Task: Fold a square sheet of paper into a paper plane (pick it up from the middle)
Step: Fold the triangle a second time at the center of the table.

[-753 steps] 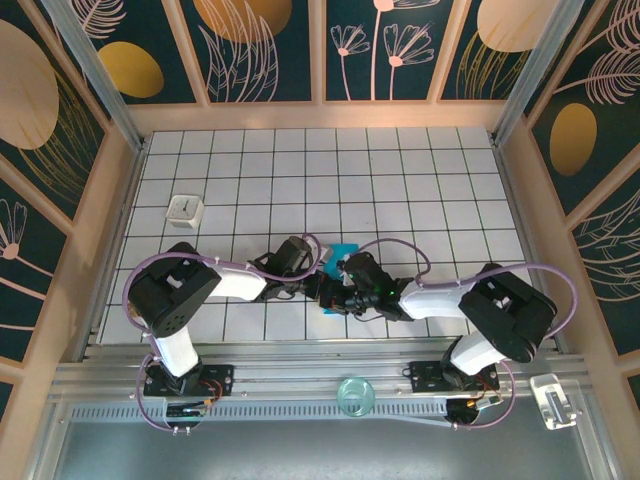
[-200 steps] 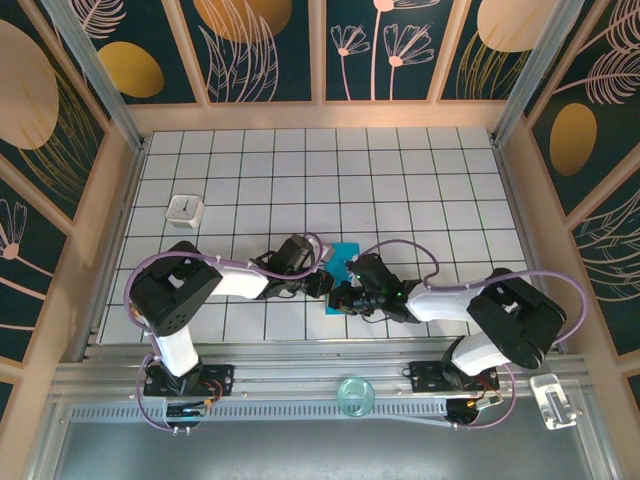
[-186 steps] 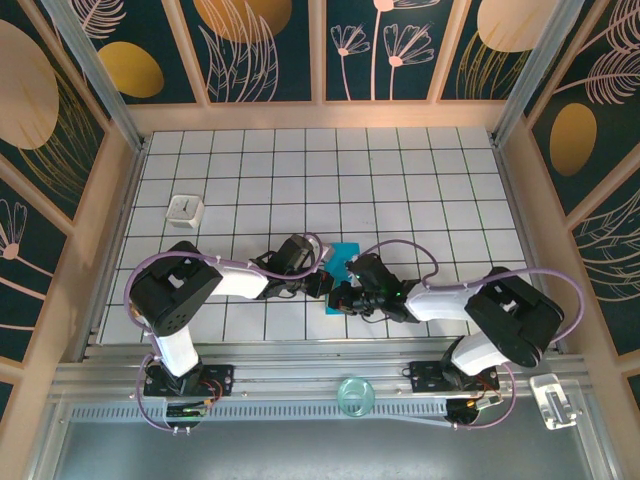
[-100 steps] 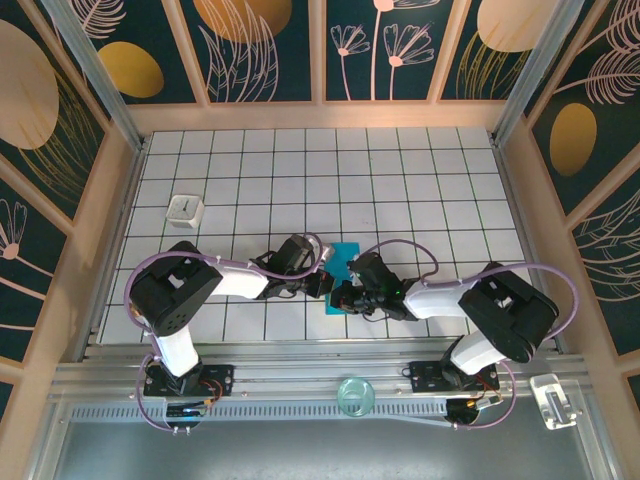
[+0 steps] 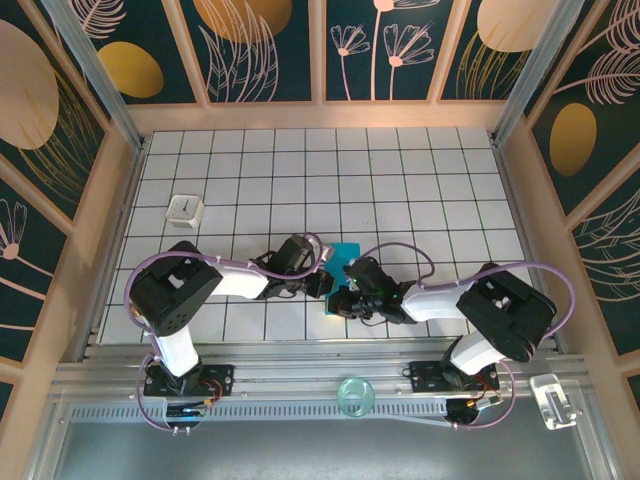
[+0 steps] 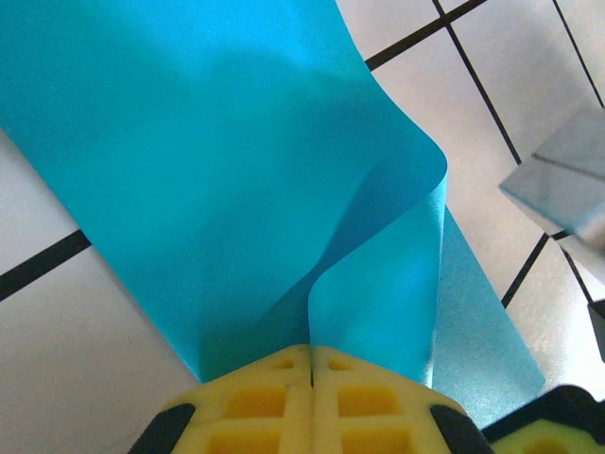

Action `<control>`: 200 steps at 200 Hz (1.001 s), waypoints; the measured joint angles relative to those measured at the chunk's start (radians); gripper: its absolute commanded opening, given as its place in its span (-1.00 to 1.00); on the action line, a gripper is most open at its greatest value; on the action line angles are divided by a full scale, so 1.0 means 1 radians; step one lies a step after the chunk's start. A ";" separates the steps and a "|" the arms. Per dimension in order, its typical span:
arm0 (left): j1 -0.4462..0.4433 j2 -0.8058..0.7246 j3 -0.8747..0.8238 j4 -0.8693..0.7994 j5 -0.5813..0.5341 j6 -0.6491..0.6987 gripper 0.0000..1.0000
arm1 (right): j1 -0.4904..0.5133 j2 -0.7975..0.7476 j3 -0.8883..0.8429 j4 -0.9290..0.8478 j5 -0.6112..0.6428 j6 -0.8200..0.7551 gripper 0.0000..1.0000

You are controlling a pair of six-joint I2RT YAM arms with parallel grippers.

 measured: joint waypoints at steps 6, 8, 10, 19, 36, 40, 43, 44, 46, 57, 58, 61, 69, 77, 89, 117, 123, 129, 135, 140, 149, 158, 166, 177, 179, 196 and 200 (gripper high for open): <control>0.000 0.000 0.000 0.000 0.000 0.000 -1.00 | 0.006 -0.003 -0.001 -0.001 0.000 0.003 -1.00; 0.000 0.000 0.000 0.000 0.000 0.000 -1.00 | 0.008 -0.003 -0.001 -0.001 0.000 0.003 -1.00; 0.000 0.000 0.000 0.000 0.000 0.000 -1.00 | 0.010 -0.003 -0.002 -0.001 0.000 0.003 -1.00; 0.000 0.000 0.000 0.000 0.000 0.000 -1.00 | 0.019 -0.003 -0.003 0.000 0.006 0.004 -1.00; 0.000 0.000 0.000 0.000 0.000 0.000 -1.00 | 0.030 -0.004 -0.003 0.000 0.016 0.007 -1.00; 0.000 0.000 0.000 0.000 0.000 0.000 -1.00 | 0.032 -0.005 -0.003 0.000 0.018 0.007 -1.00; 0.000 0.000 0.000 0.000 0.000 0.000 -1.00 | 0.034 -0.005 -0.003 0.001 0.019 0.007 -1.00; 0.000 0.000 0.000 0.000 0.000 0.000 -1.00 | 0.035 -0.005 -0.004 0.002 0.019 0.007 -1.00; 0.000 0.000 0.000 0.000 0.000 0.000 -1.00 | 0.036 -0.005 -0.004 0.003 0.019 0.007 -1.00; 0.000 0.000 0.000 0.000 0.000 0.000 -1.00 | 0.043 -0.005 -0.007 0.008 0.023 0.010 -1.00; 0.000 0.000 0.000 0.000 0.000 0.000 -1.00 | 0.044 -0.005 -0.007 0.008 0.023 0.011 -1.00; 0.000 0.000 0.000 0.000 0.000 0.000 -1.00 | 0.044 -0.006 -0.007 0.008 0.023 0.011 -1.00; 0.000 0.000 0.000 0.000 0.000 0.000 -1.00 | 0.050 -0.008 -0.008 0.007 0.022 0.011 -1.00; 0.000 0.000 0.000 0.000 0.000 0.000 -1.00 | 0.053 -0.012 -0.009 0.003 0.015 0.011 -1.00; 0.000 0.000 0.000 0.000 0.000 0.000 -1.00 | 0.057 -0.026 -0.015 -0.010 0.006 0.009 -1.00; 0.000 0.000 0.000 0.000 -0.001 0.000 -1.00 | 0.006 -0.124 -0.033 -0.042 -0.020 -0.006 -1.00; 0.000 0.000 0.000 0.001 -0.001 0.000 -1.00 | -0.016 -0.151 -0.034 -0.044 -0.023 -0.013 -1.00; 0.000 0.000 0.000 0.000 -0.001 0.000 -1.00 | -0.043 -0.178 -0.034 -0.045 -0.027 -0.021 -1.00; 0.000 0.000 0.000 0.000 -0.001 0.000 -1.00 | -0.071 -0.200 -0.034 -0.046 -0.031 -0.026 -1.00; 0.000 0.000 0.000 0.000 -0.001 0.000 -1.00 | -0.096 -0.218 -0.034 -0.047 -0.034 -0.030 -1.00; 0.000 0.000 0.000 0.001 -0.001 0.000 -1.00 | -0.143 -0.241 -0.034 -0.048 -0.035 -0.037 -1.00; 0.000 0.000 0.000 0.001 -0.001 0.000 -1.00 | -0.183 -0.250 -0.034 -0.053 -0.034 -0.047 -1.00; 0.000 0.000 0.000 0.000 -0.001 0.000 -1.00 | -0.213 -0.249 -0.032 -0.063 -0.034 -0.054 -1.00; 0.000 0.001 0.000 0.000 -0.001 0.000 -1.00 | -0.238 -0.239 -0.024 -0.082 -0.034 -0.063 -1.00; 0.000 0.001 0.000 0.000 -0.001 0.000 -1.00 | -0.242 -0.235 -0.021 -0.087 -0.034 -0.065 -1.00; 0.000 0.000 0.000 0.000 -0.001 0.000 -1.00 | -0.252 -0.193 0.011 -0.110 -0.031 -0.080 -1.00; 0.000 0.001 0.000 0.001 -0.001 0.000 -1.00 | -0.253 -0.182 0.020 -0.113 -0.032 -0.083 -1.00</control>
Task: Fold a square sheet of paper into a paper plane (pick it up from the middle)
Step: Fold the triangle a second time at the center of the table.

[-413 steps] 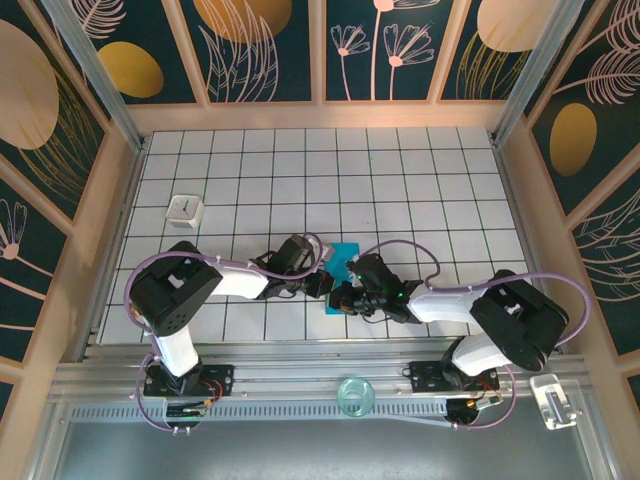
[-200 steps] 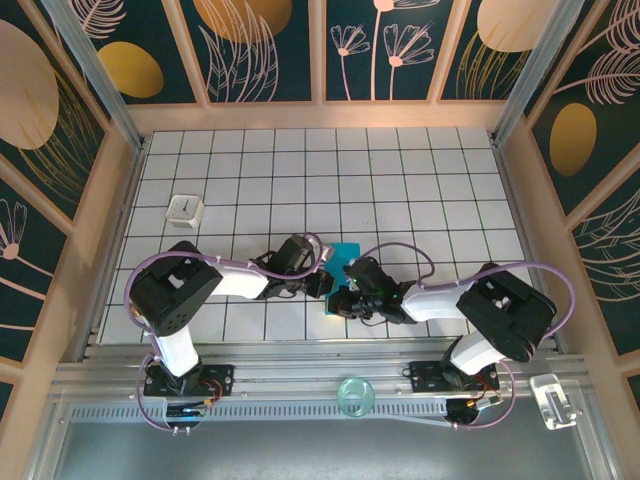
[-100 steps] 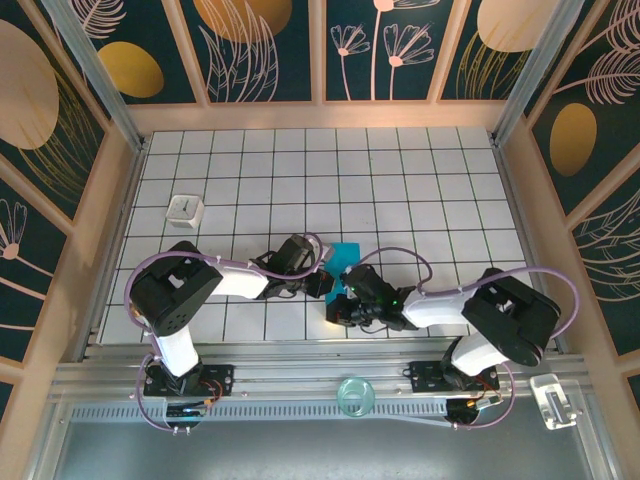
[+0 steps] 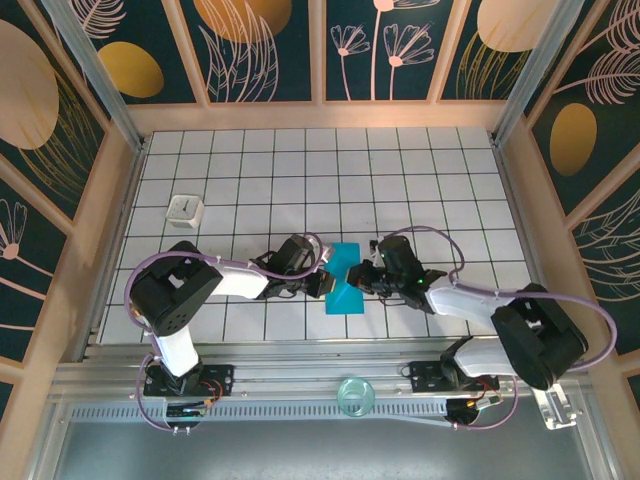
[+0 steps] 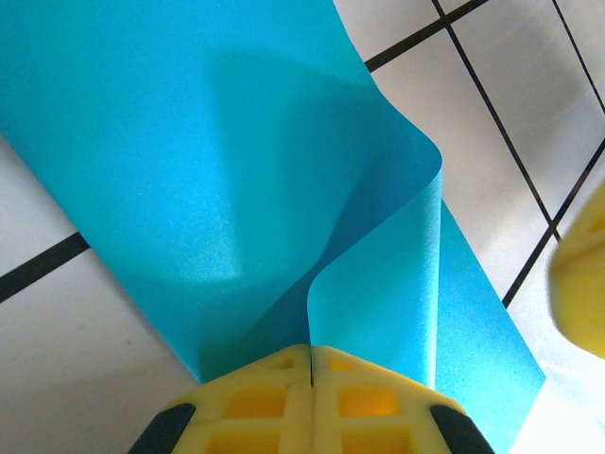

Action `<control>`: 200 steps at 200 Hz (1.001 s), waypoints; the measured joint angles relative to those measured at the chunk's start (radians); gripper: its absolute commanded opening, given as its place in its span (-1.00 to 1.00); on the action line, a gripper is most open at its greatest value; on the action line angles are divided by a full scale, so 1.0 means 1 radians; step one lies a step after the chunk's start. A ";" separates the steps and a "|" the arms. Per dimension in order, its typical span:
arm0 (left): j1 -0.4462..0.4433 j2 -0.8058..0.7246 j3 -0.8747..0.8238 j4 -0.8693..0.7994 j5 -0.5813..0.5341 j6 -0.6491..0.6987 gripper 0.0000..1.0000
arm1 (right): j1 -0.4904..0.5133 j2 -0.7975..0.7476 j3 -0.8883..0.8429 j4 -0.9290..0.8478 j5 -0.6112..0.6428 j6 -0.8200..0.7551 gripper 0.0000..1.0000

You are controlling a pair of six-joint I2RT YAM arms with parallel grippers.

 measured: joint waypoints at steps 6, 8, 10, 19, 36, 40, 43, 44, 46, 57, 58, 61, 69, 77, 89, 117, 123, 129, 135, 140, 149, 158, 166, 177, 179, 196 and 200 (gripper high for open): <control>0.000 0.000 0.000 0.000 0.000 0.000 -1.00 | 0.000 0.016 0.012 -0.001 -0.001 -0.003 -1.00; 0.000 0.000 0.000 0.000 0.000 0.000 -1.00 | 0.000 0.019 0.015 -0.001 -0.001 -0.004 -1.00; 0.000 0.000 0.000 0.000 0.000 0.000 -1.00 | 0.000 0.025 0.018 -0.001 -0.001 -0.005 -1.00; 0.000 0.000 0.000 0.000 0.000 0.000 -1.00 | 0.000 0.047 0.033 -0.001 -0.003 -0.012 -1.00; 0.000 0.000 0.000 0.000 0.000 0.000 -1.00 | 0.000 0.085 0.058 -0.001 -0.005 -0.021 -1.00; 0.000 0.000 0.000 0.000 0.000 0.000 -1.00 | 0.000 0.095 0.063 -0.001 -0.005 -0.023 -1.00; 0.000 0.000 0.000 0.000 0.000 0.000 -1.00 | 0.000 0.103 0.067 -0.001 -0.005 -0.025 -1.00; 0.000 0.000 0.000 0.000 0.000 0.000 -1.00 | 0.000 0.105 0.068 -0.001 -0.006 -0.025 -1.00; 0.000 0.000 0.000 0.000 0.000 0.000 -1.00 | 0.000 0.111 0.071 -0.001 -0.006 -0.027 -1.00; 0.000 0.000 0.000 0.000 0.000 0.000 -1.00 | 0.000 0.137 0.081 -0.001 -0.006 -0.029 -1.00; 0.000 0.000 0.000 0.000 0.000 0.000 -1.00 | 0.000 0.139 0.082 0.000 -0.006 -0.030 -1.00; 0.000 0.000 0.000 0.000 0.000 0.000 -1.00 | -0.001 0.145 0.084 -0.001 -0.006 -0.032 -1.00; 0.000 0.000 0.000 0.000 0.000 0.000 -1.00 | -0.002 0.162 0.085 -0.001 -0.006 -0.036 -1.00; 0.000 0.000 0.000 0.000 0.000 0.000 -1.00 | -0.003 0.176 0.086 -0.002 -0.007 -0.040 -1.00; 0.000 0.000 0.000 0.000 0.000 0.000 -1.00 | -0.006 0.193 0.086 -0.001 -0.007 -0.047 -1.00; 0.000 0.000 0.000 0.000 0.000 0.000 -1.00 | -0.021 0.209 0.084 -0.001 -0.007 -0.061 -1.00; 0.000 0.000 0.000 0.000 0.000 0.000 -1.00 | -0.027 0.209 0.082 0.000 -0.007 -0.066 -1.00; 0.000 0.000 0.000 0.000 0.000 0.000 -1.00 | -0.032 0.209 0.079 0.000 -0.007 -0.072 -1.00; 0.000 0.000 0.000 0.001 0.000 0.000 -1.00 | -0.037 0.209 0.075 0.000 -0.007 -0.077 -1.00; 0.000 0.000 0.000 0.001 0.000 0.000 -1.00 | -0.040 0.210 0.071 0.000 -0.007 -0.080 -1.00; 0.000 0.000 0.000 0.001 0.000 0.000 -1.00 | -0.045 0.213 0.064 0.000 -0.007 -0.085 -1.00; 0.000 0.001 0.000 0.003 0.000 0.000 -1.00 | -0.048 0.216 0.056 0.007 -0.010 -0.095 -1.00; 0.000 0.001 0.000 0.003 0.000 0.000 -1.00 | -0.051 0.216 0.053 0.015 -0.014 -0.100 -1.00; 0.000 0.001 0.000 0.003 0.000 0.000 -1.00 | -0.053 0.217 0.048 0.025 -0.019 -0.106 -1.00; 0.000 0.001 0.000 0.003 0.000 0.000 -1.00 | -0.054 0.217 0.047 0.027 -0.021 -0.107 -1.00; 0.000 0.001 0.000 0.003 0.000 0.000 -1.00 | -0.061 0.219 0.042 0.037 -0.032 -0.122 -1.00; 0.000 0.001 0.000 0.003 0.000 0.000 -1.00 | -0.063 0.219 0.041 0.039 -0.034 -0.126 -1.00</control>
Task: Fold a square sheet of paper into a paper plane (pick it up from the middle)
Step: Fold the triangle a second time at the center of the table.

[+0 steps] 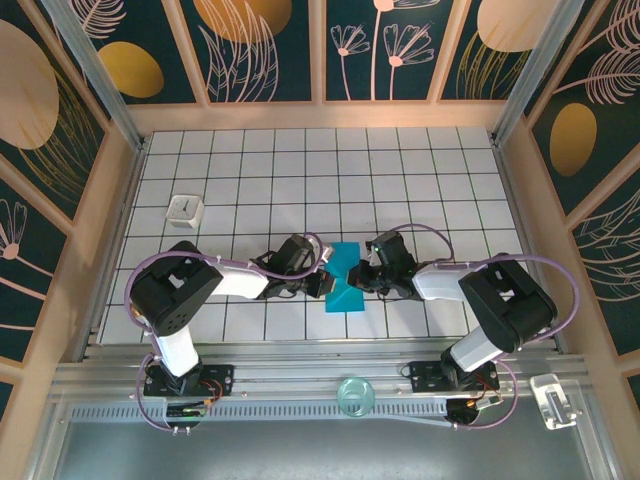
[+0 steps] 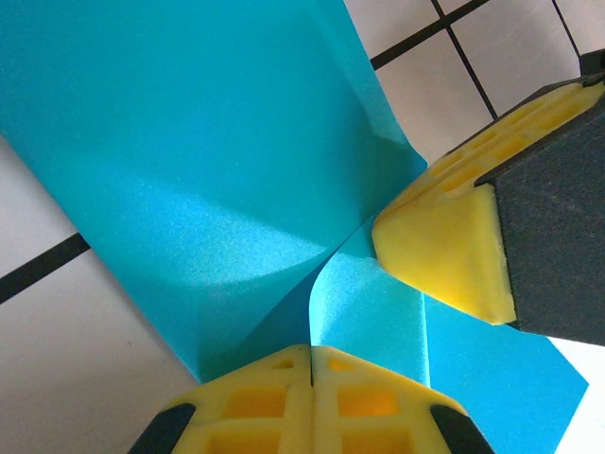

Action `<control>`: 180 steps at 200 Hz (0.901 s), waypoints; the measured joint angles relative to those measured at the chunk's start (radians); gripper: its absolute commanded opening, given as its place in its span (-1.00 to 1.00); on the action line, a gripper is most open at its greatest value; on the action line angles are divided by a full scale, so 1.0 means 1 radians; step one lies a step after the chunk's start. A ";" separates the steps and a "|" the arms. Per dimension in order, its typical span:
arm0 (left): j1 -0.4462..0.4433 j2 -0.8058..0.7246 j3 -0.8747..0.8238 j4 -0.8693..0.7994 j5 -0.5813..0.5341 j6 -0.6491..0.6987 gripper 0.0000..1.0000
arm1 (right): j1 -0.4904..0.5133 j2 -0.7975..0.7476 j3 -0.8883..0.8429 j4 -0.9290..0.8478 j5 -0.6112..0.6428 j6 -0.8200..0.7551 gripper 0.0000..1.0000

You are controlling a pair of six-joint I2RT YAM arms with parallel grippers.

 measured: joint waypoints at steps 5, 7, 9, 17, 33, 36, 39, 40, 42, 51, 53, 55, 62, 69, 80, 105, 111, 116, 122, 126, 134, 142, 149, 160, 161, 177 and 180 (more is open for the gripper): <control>0.000 0.000 0.000 0.000 0.000 0.000 -1.00 | -0.002 0.000 0.000 0.000 -0.003 -0.003 -1.00; 0.000 0.000 0.000 0.000 0.000 0.000 -1.00 | -0.003 0.000 0.000 0.000 -0.005 -0.004 -1.00; 0.000 0.000 0.000 0.000 0.000 0.000 -1.00 | -0.003 0.000 0.000 0.000 -0.006 -0.005 -1.00; 0.000 0.000 0.000 0.000 0.000 0.000 -1.00 | -0.007 0.000 0.000 -0.001 -0.010 -0.014 -1.00; 0.000 0.000 0.000 0.001 0.000 0.000 -1.00 | -0.016 -0.006 0.002 -0.018 -0.017 -0.034 -1.00; 0.000 0.000 0.000 0.001 0.000 0.000 -1.00 | -0.017 -0.008 0.003 -0.023 -0.017 -0.038 -1.00; 0.000 0.000 0.000 0.001 0.000 0.000 -1.00 | -0.019 -0.012 0.004 -0.030 -0.017 -0.042 -1.00; 0.000 0.000 0.000 0.001 0.000 0.000 -1.00 | -0.019 -0.013 0.005 -0.032 -0.016 -0.044 -1.00; 0.000 0.000 0.000 0.001 0.000 0.000 -1.00 | -0.021 -0.016 0.005 -0.039 -0.014 -0.047 -1.00; 0.000 0.000 0.000 0.001 0.000 0.000 -1.00 | -0.027 -0.031 0.006 -0.063 -0.013 -0.056 -1.00; 0.000 0.000 0.000 0.001 0.000 0.000 -1.00 | -0.028 -0.035 0.007 -0.068 -0.014 -0.058 -1.00; 0.000 0.000 0.000 0.001 0.000 0.000 -1.00 | -0.029 -0.039 0.007 -0.073 -0.013 -0.059 -1.00; 0.000 0.000 0.000 0.001 0.000 0.000 -1.00 | -0.031 -0.055 0.008 -0.090 -0.013 -0.062 -1.00; 0.000 0.000 0.000 0.001 0.000 0.000 -1.00 | -0.032 -0.069 0.008 -0.099 -0.014 -0.063 -1.00; 0.000 0.000 0.000 0.001 0.000 0.000 -1.00 | -0.030 -0.093 0.009 -0.109 -0.016 -0.063 -1.00; 0.000 0.000 0.000 0.001 0.000 0.000 -1.00 | 0.004 -0.119 0.023 -0.118 -0.017 -0.058 -1.00; 0.000 0.000 0.000 0.001 0.000 0.000 -1.00 | 0.016 -0.119 0.026 -0.117 -0.017 -0.054 -1.00; 0.000 0.000 0.000 0.001 0.000 0.000 -1.00 | 0.025 -0.118 0.027 -0.116 -0.018 -0.053 -1.00; 0.000 0.000 0.000 0.001 0.000 0.000 -1.00 | 0.035 -0.117 0.029 -0.115 -0.018 -0.050 -1.00; 0.000 0.000 0.000 0.001 0.000 0.000 -1.00 | 0.041 -0.114 0.031 -0.114 -0.018 -0.047 -1.00; 0.000 0.000 0.000 0.001 0.000 0.000 -1.00 | 0.051 -0.104 0.037 -0.112 -0.019 -0.047 -1.00; 0.000 0.000 0.000 0.001 0.000 0.000 -1.00 | 0.058 -0.087 0.044 -0.106 -0.019 -0.047 -1.00; 0.000 0.000 0.000 0.001 0.000 0.000 -1.00 | 0.060 -0.071 0.051 -0.103 -0.021 -0.047 -1.00; 0.000 0.000 0.000 0.001 0.000 0.000 -1.00 | 0.061 -0.040 0.063 -0.098 -0.021 -0.047 -1.00; 0.000 0.000 0.000 0.001 0.000 0.000 -1.00 | 0.061 -0.038 0.064 -0.098 -0.021 -0.047 -1.00; 0.000 0.000 0.000 0.001 0.000 0.000 -1.00 | 0.058 -0.001 0.076 -0.092 -0.022 -0.050 -1.00; 0.000 0.000 0.000 0.001 0.000 0.000 -1.00 | 0.057 0.003 0.077 -0.092 -0.021 -0.051 -1.00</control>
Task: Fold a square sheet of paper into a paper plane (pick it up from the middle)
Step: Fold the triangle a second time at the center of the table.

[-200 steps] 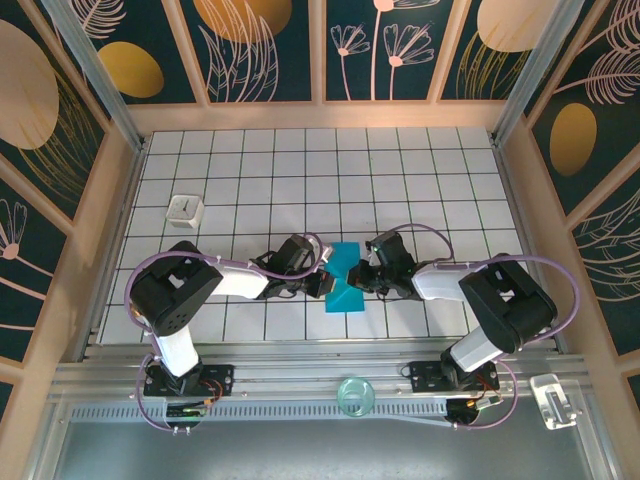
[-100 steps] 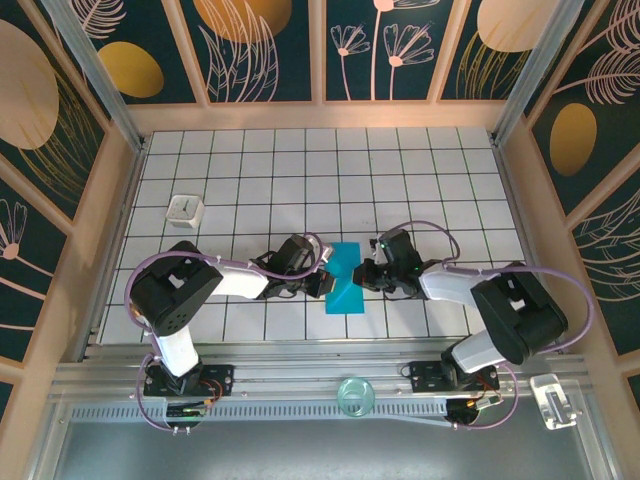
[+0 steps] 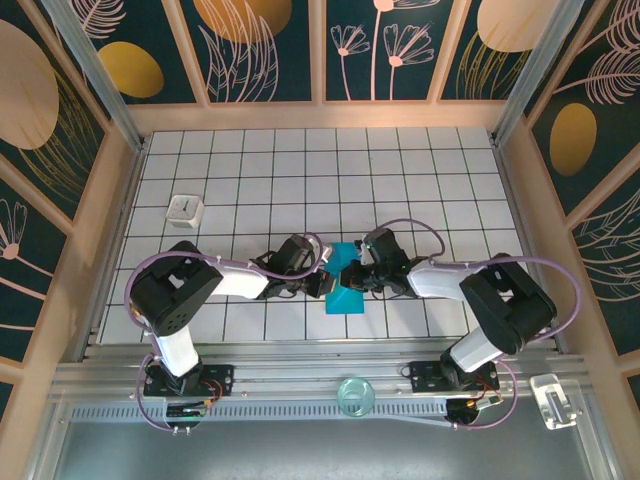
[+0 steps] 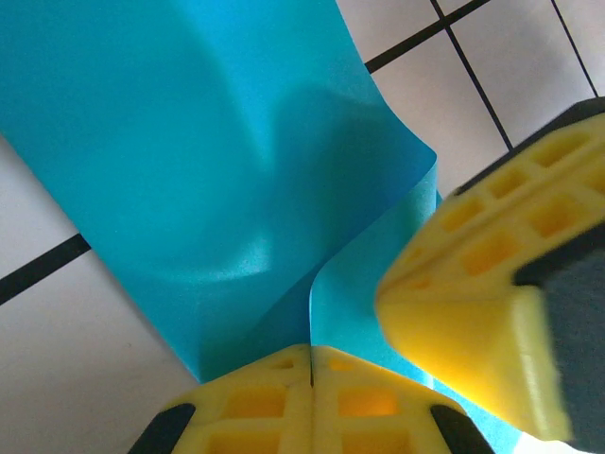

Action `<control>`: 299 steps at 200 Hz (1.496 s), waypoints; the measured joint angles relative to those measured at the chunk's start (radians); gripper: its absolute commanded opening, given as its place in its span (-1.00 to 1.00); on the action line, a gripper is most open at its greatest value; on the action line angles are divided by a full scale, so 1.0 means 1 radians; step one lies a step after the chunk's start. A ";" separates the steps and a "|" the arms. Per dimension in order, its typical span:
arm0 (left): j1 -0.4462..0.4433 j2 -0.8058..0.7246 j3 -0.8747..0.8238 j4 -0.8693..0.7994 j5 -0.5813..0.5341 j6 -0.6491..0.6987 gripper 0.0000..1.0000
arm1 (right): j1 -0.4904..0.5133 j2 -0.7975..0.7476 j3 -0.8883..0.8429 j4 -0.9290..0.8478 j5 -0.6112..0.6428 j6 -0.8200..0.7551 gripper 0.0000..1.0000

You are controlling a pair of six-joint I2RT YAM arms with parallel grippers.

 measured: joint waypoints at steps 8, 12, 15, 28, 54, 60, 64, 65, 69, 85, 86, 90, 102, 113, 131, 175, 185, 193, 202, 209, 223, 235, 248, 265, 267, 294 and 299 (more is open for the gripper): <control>0.000 0.000 0.000 0.000 0.000 0.000 -1.00 | -0.004 0.011 0.000 0.000 0.000 -0.001 -1.00; 0.000 0.000 0.000 0.000 0.000 0.000 -1.00 | -0.006 0.014 0.000 0.000 0.000 -0.002 -1.00; 0.000 0.000 0.000 0.000 0.000 0.000 -1.00 | -0.008 0.017 0.000 0.000 0.000 -0.005 -1.00; 0.000 0.000 0.000 0.000 0.000 0.000 -1.00 | -0.018 0.026 -0.001 0.000 0.000 -0.009 -1.00; 0.000 0.000 0.000 0.000 0.000 0.000 -1.00 | -0.032 0.026 -0.016 0.013 -0.005 -0.021 -1.00; 0.000 0.000 0.000 0.000 -0.001 0.000 -1.00 | -0.033 0.026 -0.021 0.022 -0.006 -0.023 -1.00; 0.000 0.000 0.000 0.000 -0.001 0.000 -1.00 | -0.033 0.026 -0.024 0.026 -0.007 -0.024 -1.00; 0.000 0.000 0.000 0.000 -0.001 0.000 -1.00 | -0.033 0.026 -0.024 0.029 -0.008 -0.024 -1.00; 0.000 0.000 0.000 0.000 -0.001 0.000 -1.00 | -0.034 0.026 -0.027 0.033 -0.008 -0.026 -1.00; 0.000 0.000 0.000 0.000 -0.002 0.000 -1.00 | -0.035 0.026 -0.034 0.048 -0.012 -0.027 -1.00; 0.000 0.000 0.000 0.000 -0.002 0.000 -1.00 | -0.035 0.026 -0.034 0.048 -0.012 -0.027 -1.00; 0.000 0.000 0.000 0.000 -0.003 0.000 -1.00 | -0.035 0.026 -0.035 0.050 -0.013 -0.027 -1.00; 0.000 0.000 0.000 0.000 -0.004 0.000 -1.00 | -0.037 0.026 -0.039 0.055 -0.014 -0.027 -1.00; 0.000 0.000 0.000 0.000 -0.004 0.000 -1.00 | -0.037 0.026 -0.041 0.060 -0.016 -0.027 -1.00; -0.001 -0.001 0.002 -0.005 -0.006 0.000 -0.99 | -0.038 0.026 -0.043 0.065 -0.019 -0.027 -1.00; -0.006 -0.006 0.027 -0.047 -0.018 -0.003 -0.61 | -0.039 0.026 -0.056 0.089 -0.022 -0.026 -1.00; -0.011 -0.013 0.031 -0.060 -0.024 -0.009 -0.52 | -0.039 0.026 -0.060 0.097 -0.023 -0.026 -1.00; -0.012 -0.019 0.035 -0.071 -0.037 -0.012 -0.45 | -0.039 0.026 -0.061 0.100 -0.023 -0.026 -1.00; -0.011 -0.031 0.035 -0.091 -0.060 -0.013 -0.37 | -0.039 0.026 -0.064 0.106 -0.023 -0.026 -1.00; -0.009 -0.044 0.034 -0.108 -0.077 -0.018 -0.31 | -0.039 0.026 -0.066 0.109 -0.023 -0.026 -1.00; -0.003 -0.082 0.026 -0.146 -0.121 -0.026 -0.19 | -0.039 0.026 -0.066 0.111 -0.023 -0.026 -1.00; 0.004 -0.129 0.011 -0.173 -0.147 -0.046 -0.14 | -0.039 0.026 -0.066 0.111 -0.023 -0.027 -1.00; 0.008 -0.180 -0.006 -0.182 -0.155 -0.069 -0.14 | -0.039 0.026 -0.066 0.111 -0.023 -0.026 -1.00; 0.003 -0.237 -0.031 -0.174 -0.138 -0.111 -0.26 | -0.039 0.026 -0.066 0.111 -0.023 -0.026 -1.00; 0.003 -0.241 -0.034 -0.172 -0.137 -0.110 -0.28 | -0.039 0.026 -0.066 0.111 -0.023 -0.026 -1.00; -0.035 -0.262 -0.054 -0.142 -0.081 -0.164 -0.52 | -0.039 0.026 -0.066 0.111 -0.023 -0.026 -1.00; -0.043 -0.258 -0.054 -0.137 -0.069 -0.174 -0.55 | -0.040 0.026 -0.066 0.111 -0.023 -0.026 -1.00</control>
